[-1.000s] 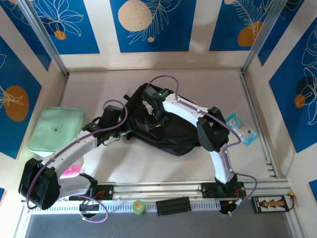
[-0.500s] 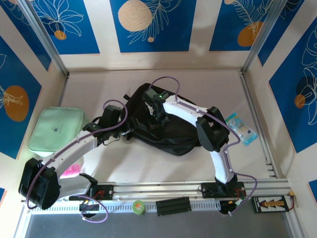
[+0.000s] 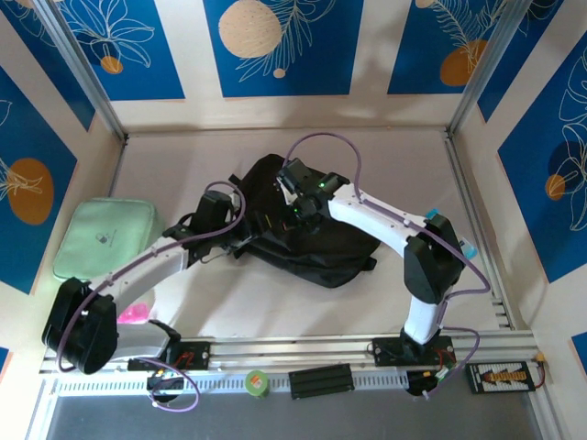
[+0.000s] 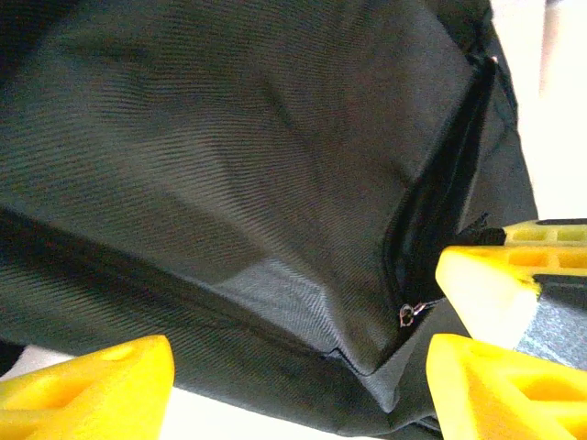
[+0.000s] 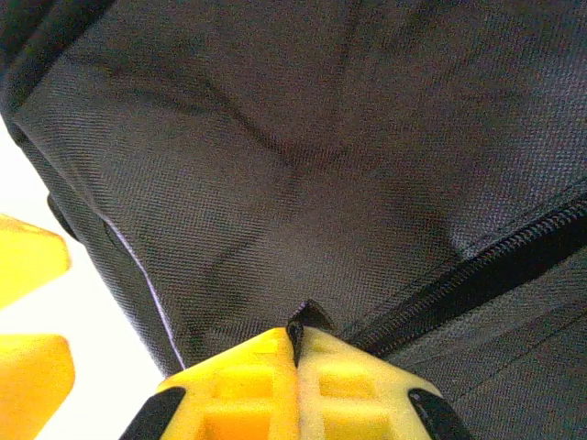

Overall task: Pack the student bag
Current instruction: Zip the student bag at the center of the table.

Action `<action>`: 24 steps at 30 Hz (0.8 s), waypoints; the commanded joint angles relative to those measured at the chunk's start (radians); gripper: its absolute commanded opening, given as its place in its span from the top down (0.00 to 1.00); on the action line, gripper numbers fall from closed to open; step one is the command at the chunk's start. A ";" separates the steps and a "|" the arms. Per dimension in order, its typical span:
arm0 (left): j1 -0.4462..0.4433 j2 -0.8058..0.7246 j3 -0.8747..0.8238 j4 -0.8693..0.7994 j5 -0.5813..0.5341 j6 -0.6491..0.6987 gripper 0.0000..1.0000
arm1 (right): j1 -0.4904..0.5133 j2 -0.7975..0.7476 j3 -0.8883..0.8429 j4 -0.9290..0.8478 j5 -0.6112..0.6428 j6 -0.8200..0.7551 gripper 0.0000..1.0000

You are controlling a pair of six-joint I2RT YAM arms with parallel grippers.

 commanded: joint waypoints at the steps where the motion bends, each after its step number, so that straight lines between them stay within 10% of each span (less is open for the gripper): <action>1: -0.008 0.031 0.002 0.089 0.057 -0.047 0.32 | -0.005 -0.038 -0.027 0.052 -0.013 0.029 1.00; 24: -0.053 0.169 0.037 0.069 0.007 -0.116 1.00 | -0.053 -0.036 -0.077 0.128 0.109 0.083 1.00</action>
